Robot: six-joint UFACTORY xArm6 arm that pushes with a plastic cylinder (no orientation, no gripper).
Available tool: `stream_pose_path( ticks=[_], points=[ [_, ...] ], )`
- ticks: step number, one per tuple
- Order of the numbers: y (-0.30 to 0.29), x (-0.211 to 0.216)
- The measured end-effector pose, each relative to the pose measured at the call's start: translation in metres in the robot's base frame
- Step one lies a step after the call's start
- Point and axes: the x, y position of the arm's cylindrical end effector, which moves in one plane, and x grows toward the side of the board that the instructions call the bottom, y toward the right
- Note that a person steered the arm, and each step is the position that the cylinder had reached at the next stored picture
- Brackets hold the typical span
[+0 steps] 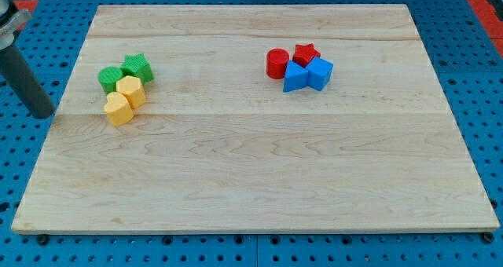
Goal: Push the green circle into the yellow hexagon and green star
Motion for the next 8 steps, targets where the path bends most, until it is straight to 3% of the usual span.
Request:
stream_pose_path(
  ticks=[2, 4, 8],
  points=[
    [0.001, -0.001],
    [0.032, -0.051],
    [0.079, -0.058]
  ],
)
